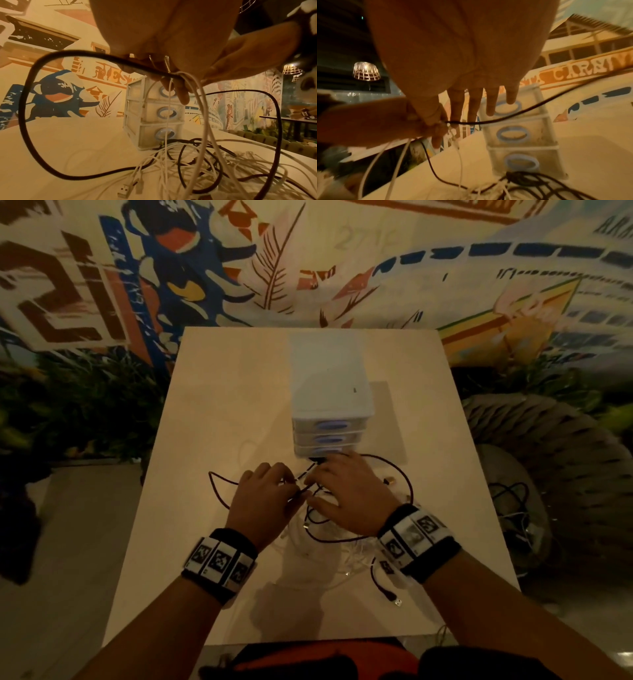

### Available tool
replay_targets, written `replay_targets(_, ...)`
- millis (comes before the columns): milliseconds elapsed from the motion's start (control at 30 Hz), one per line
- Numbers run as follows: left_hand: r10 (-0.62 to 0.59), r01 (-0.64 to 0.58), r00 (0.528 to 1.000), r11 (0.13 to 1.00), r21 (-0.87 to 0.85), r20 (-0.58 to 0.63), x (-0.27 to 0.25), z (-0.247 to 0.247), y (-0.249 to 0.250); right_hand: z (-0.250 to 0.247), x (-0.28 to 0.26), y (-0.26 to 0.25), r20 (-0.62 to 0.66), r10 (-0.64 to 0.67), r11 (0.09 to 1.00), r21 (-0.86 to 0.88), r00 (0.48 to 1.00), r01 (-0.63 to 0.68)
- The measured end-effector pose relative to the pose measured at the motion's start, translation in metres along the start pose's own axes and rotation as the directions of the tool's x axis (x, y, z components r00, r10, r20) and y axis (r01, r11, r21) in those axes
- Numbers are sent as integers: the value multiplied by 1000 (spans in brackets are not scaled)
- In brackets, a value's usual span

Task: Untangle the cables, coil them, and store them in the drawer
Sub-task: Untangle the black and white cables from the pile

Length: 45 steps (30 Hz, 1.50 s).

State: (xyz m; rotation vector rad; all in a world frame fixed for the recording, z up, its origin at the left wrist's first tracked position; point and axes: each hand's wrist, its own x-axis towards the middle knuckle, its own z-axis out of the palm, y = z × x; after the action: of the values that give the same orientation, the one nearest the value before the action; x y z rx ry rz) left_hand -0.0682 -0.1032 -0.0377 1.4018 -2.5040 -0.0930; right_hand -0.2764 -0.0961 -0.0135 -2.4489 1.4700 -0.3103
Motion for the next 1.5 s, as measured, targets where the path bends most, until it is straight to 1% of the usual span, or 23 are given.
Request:
replay_targets(67, -4, 4, 1000, 1000, 18, 1, 0, -1, 0, 6, 5, 4, 43, 45, 997, 59, 998, -47)
replay_targets(100, -25, 25, 1000, 999, 23, 8, -1, -1, -2, 6, 6, 7, 26, 68, 991, 116, 997, -70)
replay_targets(233, -148, 144, 986, 988, 61, 77, -11, 6, -20, -15, -1, 19, -128, 169, 936, 332, 977, -119)
replay_targets(300, -207, 199, 973, 976, 85, 102, -19, 11, -33, -31, -9, 32, -246, 257, 920, 360, 935, -158)
replay_targets(367, -272, 263, 957, 960, 92, 103, -27, 15, -44, -42, -16, 55, -317, 358, 894, 389, 878, -224)
replay_targets(433, -297, 292, 950, 954, 71, 91, -32, 14, -49, -45, -24, 75, -274, 447, 858, 401, 852, -321)
replay_targets(500, -299, 297, 952, 954, 32, 61, -32, 9, -48, -42, -31, 83, -155, 504, 832, 352, 850, -429)
replay_targets(533, -294, 294, 954, 956, 14, 51, -30, 4, -47, -40, -33, 81, -130, 505, 831, 339, 853, -441)
replay_targets(567, -284, 284, 958, 959, 1, 46, -28, -1, -43, -40, -35, 74, -141, 491, 838, 345, 860, -422)
replay_targets(633, -256, 256, 966, 967, -14, 37, -21, -10, -33, -45, -30, 49, -248, 411, 869, 399, 877, -294)
replay_targets(700, -224, 226, 974, 972, -59, 38, -13, -19, -21, -51, -17, 10, -348, 262, 926, 353, 900, -133)
replay_targets(767, -169, 170, 985, 979, -110, 22, -6, -28, -10, -48, -2, -23, -295, 106, 966, 255, 950, -29)
replay_targets(833, -119, 120, 993, 984, -128, 9, -3, -35, -3, -36, 10, -41, -162, 38, 988, 154, 986, -12)
replay_targets(900, -92, 89, 996, 983, -159, -12, -3, -40, -1, -30, 15, -40, -85, 49, 987, 159, 995, -35)
replay_targets(967, -90, 86, 996, 967, -242, -5, -6, -39, -2, -33, 16, -32, -97, 68, 975, 216, 993, -46)
replay_targets(1067, -105, 129, 990, 940, -315, 93, -10, -25, -1, -55, 13, -25, -190, 97, 943, 332, 977, -29)
replay_targets(1133, -123, 168, 982, 916, -364, 145, -13, -10, 2, -76, 11, -25, -293, 84, 933, 359, 953, 28)
replay_targets(1200, -170, 228, 970, 881, -415, 173, -15, 5, 1, -94, 6, -24, -392, 76, 918, 387, 917, 89)
replay_targets(1267, -236, 311, 947, 838, -449, 216, -15, 14, -2, -102, -4, -16, -417, 115, 893, 441, 902, 90)
replay_targets(1333, -281, 348, 936, 817, -459, 211, -14, 14, -6, -97, -18, 4, -342, 166, 920, 392, 925, -20)
replay_targets(1400, -305, 329, 944, 817, -473, 129, -11, 7, -9, -80, -33, 29, -188, 239, 948, 258, 953, -187)
replay_targets(1467, -302, 276, 953, 836, -475, 23, -6, -4, -8, -64, -45, 41, -43, 331, 923, 221, 942, -314)
replay_targets(1500, -295, 254, 955, 849, -463, -17, -2, -9, -7, -58, -48, 38, 1, 351, 911, 232, 936, -342)
